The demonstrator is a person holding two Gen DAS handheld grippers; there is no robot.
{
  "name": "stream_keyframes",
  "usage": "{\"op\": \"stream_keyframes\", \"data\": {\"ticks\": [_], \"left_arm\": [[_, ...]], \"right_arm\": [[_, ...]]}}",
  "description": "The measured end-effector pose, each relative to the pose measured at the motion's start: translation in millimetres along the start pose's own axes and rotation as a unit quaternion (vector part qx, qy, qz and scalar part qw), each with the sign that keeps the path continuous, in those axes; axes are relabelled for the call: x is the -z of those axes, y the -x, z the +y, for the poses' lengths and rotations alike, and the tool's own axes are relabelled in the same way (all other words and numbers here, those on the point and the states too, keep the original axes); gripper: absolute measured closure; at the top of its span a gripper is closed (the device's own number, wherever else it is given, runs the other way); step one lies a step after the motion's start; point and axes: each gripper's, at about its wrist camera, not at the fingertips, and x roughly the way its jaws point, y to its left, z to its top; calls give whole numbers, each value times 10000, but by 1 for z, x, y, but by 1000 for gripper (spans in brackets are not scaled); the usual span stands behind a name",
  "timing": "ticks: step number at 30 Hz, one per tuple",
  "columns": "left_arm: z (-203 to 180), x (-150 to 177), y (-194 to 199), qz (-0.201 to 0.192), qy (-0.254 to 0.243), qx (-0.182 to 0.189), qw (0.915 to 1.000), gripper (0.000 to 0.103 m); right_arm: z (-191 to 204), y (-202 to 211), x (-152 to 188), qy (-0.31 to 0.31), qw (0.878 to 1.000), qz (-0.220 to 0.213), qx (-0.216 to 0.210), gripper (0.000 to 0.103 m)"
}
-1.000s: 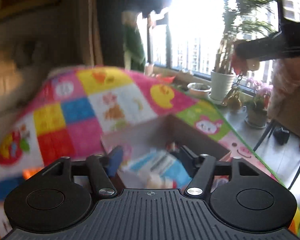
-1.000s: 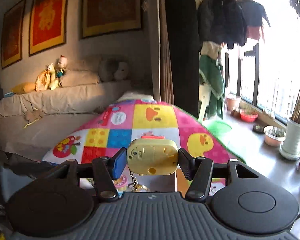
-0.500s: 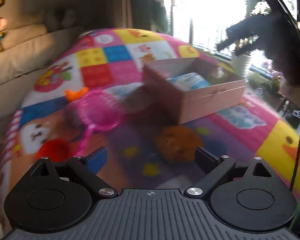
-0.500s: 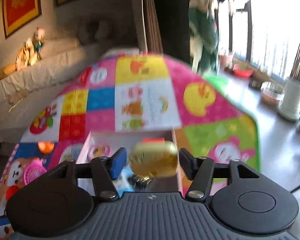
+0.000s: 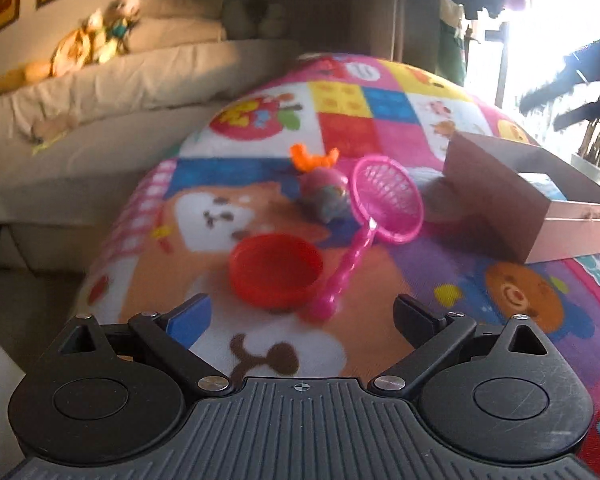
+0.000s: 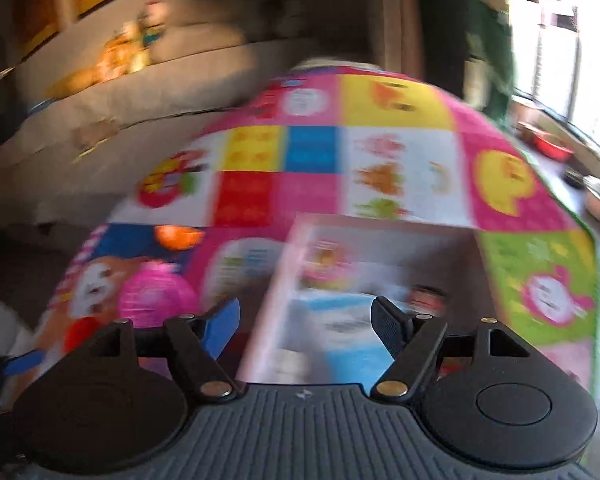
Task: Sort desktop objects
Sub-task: 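Drop the yogurt bottle into the pink box with left tool while right tool drops the Hello Kitty toy in, then grasp the orange toy on the mat with the right tool and lift it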
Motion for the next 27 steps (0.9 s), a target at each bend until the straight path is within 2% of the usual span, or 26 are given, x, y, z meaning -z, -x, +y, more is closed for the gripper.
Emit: {"op": "stream_keyframes", "data": {"ticks": [1,3,6,12,16,19,21,22,23,27], "left_arm": [[3,0,-3,121,83,109,9998,2],[9,0,-2,66,253,221,9994,2],[16,2,-1,10,492,339,9982,2],[22,4,-1,-80,757,401,9963,2],[24,4,-2,-14,840,431,9955,2],[24,4,-1,-36,841,449,9954,2],[24,5,-1,-50,822,456,9956,1],[24,4,-1,-41,822,455,9956,1],[24,4,-1,-33,825,453,9956,1],[23,4,-2,-35,791,419,9960,1]], "right_arm": [[12,-8,-7,33,9998,81,-179,26],[34,-34,-25,-81,9975,339,-607,24],[62,-82,-48,-278,9933,659,-912,23],[103,-195,-73,-133,9929,1122,-370,24],[103,-239,-71,-222,9902,1345,-307,26],[104,-251,-68,-84,9888,1483,-100,59],[103,-239,-69,53,9904,1379,-110,75],[101,-231,-70,58,9909,1332,-175,90],[98,-219,-72,30,9919,1245,-247,94],[85,-168,-81,1,9944,857,-618,94]]}}
